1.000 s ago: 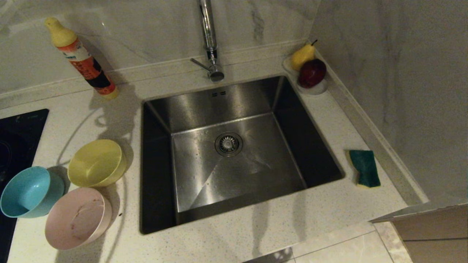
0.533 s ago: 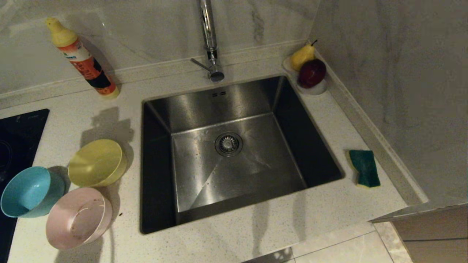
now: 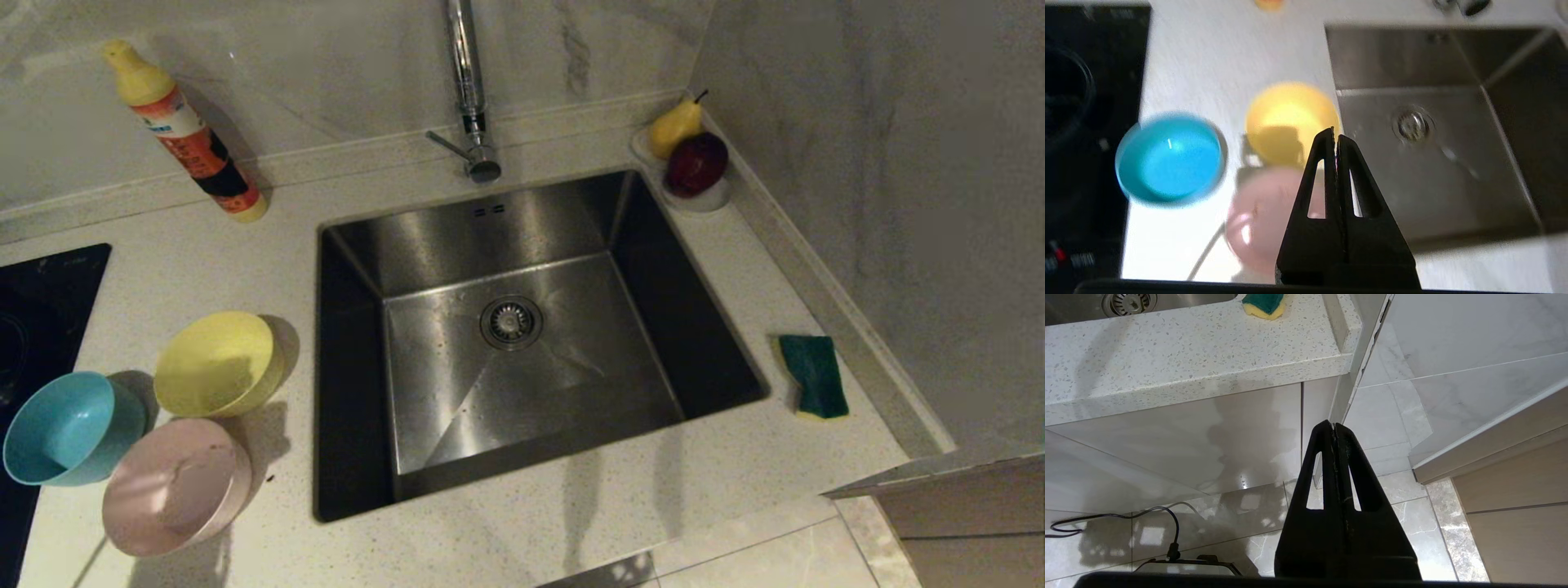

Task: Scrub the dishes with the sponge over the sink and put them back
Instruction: Turn on the faucet

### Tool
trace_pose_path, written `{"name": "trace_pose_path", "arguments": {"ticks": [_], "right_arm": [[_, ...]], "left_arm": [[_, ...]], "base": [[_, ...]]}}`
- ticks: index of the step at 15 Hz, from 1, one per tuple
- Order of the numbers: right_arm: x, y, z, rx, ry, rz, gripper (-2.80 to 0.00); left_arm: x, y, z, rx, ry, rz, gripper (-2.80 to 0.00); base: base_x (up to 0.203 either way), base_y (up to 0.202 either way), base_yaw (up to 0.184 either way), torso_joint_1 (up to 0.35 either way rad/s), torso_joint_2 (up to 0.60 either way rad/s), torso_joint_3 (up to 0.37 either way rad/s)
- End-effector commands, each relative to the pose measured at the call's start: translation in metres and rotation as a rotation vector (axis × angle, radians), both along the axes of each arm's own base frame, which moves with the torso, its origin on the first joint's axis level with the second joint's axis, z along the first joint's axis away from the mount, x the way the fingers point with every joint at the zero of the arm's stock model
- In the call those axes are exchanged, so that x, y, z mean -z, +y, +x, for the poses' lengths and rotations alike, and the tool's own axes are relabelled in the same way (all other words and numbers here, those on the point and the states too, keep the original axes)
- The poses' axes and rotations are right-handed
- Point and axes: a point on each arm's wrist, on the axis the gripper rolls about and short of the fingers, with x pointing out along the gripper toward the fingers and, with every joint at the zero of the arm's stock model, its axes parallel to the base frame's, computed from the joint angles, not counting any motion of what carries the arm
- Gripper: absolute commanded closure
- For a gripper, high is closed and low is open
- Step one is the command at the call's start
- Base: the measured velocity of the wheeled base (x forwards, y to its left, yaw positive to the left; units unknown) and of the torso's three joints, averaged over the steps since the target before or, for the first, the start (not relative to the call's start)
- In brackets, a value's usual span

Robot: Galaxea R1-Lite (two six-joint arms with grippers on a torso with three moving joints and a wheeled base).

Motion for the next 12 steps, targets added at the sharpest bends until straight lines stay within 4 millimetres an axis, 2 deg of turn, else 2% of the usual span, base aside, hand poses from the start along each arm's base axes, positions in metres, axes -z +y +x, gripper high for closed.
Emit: {"name": "trace_pose_path", "arguments": {"ticks": [1,4,8,10,12], "right_arm": [[0.000,0.000,0.000,0.000,-0.001,0.000,0.00],[0.000,0.000,0.000,0.000,-0.001,0.000,0.00],[0.000,0.000,0.000,0.000,0.000,0.000,0.00],[0.000,0.000,0.000,-0.003,-0.001,0.000,0.00],[0.000,0.000,0.000,0.000,-0.001,0.000,0.00]], "left_arm": [[0.019,-0.002,-0.025,0.017,-0.054,-0.016,0.00],[0.021,-0.002,-0.022,0.034,-0.038,-0.153,0.00],[0.018,-0.002,-0.002,0.075,0.067,-0.091,0.00],[0.006,-0.001,0.013,0.085,0.094,-0.060,0.00],[-0.015,-0.001,0.037,0.111,0.110,-0.059,0.00]], "base": [[0.000,0.000,0.000,0.000,0.00,0.000],[0.000,0.000,0.000,0.000,0.00,0.000],[0.000,0.000,0.000,0.000,0.00,0.000],[0.000,0.000,0.000,0.000,0.00,0.000],[0.000,0.000,0.000,0.000,0.00,0.000]]}}
